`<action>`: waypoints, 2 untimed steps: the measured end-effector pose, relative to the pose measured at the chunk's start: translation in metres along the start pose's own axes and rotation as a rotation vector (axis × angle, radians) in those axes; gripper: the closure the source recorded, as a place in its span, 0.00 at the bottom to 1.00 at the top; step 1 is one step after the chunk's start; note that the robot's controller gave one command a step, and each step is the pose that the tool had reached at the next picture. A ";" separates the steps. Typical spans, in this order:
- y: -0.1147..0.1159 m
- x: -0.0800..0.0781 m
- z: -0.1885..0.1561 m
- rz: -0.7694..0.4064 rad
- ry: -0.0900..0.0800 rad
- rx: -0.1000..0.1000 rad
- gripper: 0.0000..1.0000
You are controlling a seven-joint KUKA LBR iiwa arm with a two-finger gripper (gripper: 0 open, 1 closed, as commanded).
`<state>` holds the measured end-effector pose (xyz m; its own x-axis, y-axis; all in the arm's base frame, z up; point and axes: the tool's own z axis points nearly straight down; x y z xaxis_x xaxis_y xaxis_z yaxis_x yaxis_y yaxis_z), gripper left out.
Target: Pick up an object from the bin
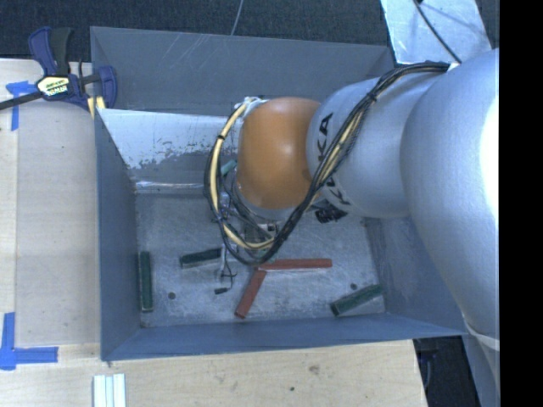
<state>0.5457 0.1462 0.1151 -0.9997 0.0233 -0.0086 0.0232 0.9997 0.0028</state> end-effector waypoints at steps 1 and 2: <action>-0.005 0.009 0.015 0.005 0.006 0.001 0.00; 0.030 0.026 -0.011 -0.111 0.006 0.000 0.00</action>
Offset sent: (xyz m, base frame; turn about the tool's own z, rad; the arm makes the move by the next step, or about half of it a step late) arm -0.0434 0.0565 0.0338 -0.1320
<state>0.5208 0.1770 0.1258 -0.9962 -0.0872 -0.0029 -0.0872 0.9962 0.0017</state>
